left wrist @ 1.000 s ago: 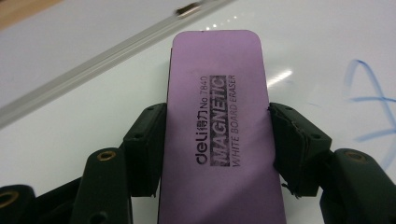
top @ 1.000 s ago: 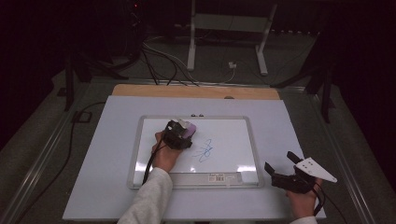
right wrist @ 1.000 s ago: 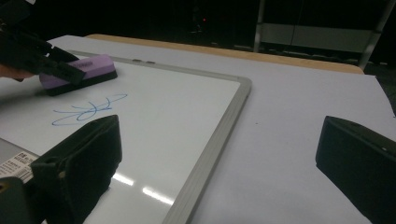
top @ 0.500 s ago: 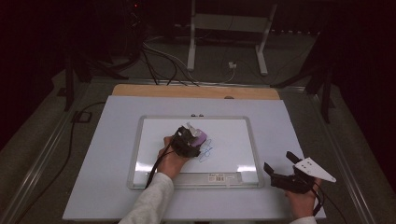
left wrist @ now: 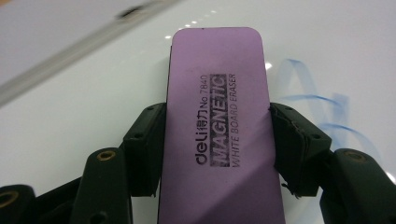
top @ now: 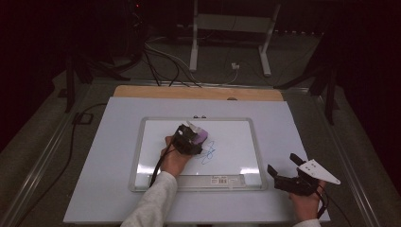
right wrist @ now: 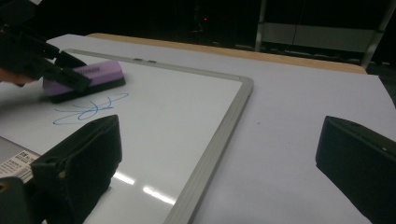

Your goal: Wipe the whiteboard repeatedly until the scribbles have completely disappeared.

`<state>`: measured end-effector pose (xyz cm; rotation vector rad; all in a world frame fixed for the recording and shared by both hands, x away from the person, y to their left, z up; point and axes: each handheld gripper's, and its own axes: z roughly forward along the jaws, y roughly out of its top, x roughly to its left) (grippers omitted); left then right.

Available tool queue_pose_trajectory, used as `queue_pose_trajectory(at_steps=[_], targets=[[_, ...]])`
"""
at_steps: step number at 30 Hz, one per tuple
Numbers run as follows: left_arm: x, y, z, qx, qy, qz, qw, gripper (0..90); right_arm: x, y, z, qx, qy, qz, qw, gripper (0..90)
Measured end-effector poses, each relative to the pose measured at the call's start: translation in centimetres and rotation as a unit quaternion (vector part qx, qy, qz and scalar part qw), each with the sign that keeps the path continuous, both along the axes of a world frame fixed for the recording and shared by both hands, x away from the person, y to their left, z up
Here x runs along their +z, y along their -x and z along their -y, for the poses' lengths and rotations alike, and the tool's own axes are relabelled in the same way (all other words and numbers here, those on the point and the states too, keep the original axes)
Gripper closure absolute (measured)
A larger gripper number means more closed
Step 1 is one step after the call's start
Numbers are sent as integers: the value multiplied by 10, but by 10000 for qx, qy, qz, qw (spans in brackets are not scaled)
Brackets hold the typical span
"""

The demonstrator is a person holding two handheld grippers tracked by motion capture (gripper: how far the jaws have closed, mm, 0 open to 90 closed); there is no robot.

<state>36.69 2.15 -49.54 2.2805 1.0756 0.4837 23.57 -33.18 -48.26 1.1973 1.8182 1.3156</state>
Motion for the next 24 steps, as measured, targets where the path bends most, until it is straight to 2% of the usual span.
queue_pose_trajectory(at_steps=[3, 5, 7, 9, 10, 13, 16, 18, 20, 24], targets=[[1, 14, 13, -299, 8, -7, 9996, 418, 0, 0, 0, -4, 2, -7, 10000, 7], [1, 19, 18, -507, 144, -149, 9985, 418, 0, 0, -1, -1, 2, -9, 10000, 7], [1, 21, 21, -548, 63, -67, 9985, 418, 0, 0, -1, -1, -1, -9, 10000, 7], [0, 17, 19, -458, 90, -51, 9989, 418, 0, 1, 0, -7, -5, -4, 10000, 7], [0, 14, 18, -390, 38, -7, 9992, 418, 0, 1, 0, -16, -7, -2, 10000, 7], [0, 1, 11, -64, -51, 65, 9999, 418, 0, 1, 1, -34, -28, -2, 10000, 7], [-2, -10, 4, 221, 94, 15, 9997, 418, 0, 1, 2, -39, -24, -5, 10000, 7], [-2, -14, 2, 309, 180, -61, 9993, 418, 0, 1, 2, -35, -24, -4, 10000, 7], [-1, -12, 5, 273, 70, -17, 9996, 418, 0, 0, 1, -25, -21, 0, 10000, 7], [0, 0, 17, -132, 43, -29, 9999, 418, 0, 0, 1, -20, -16, -7, 10000, 7]])
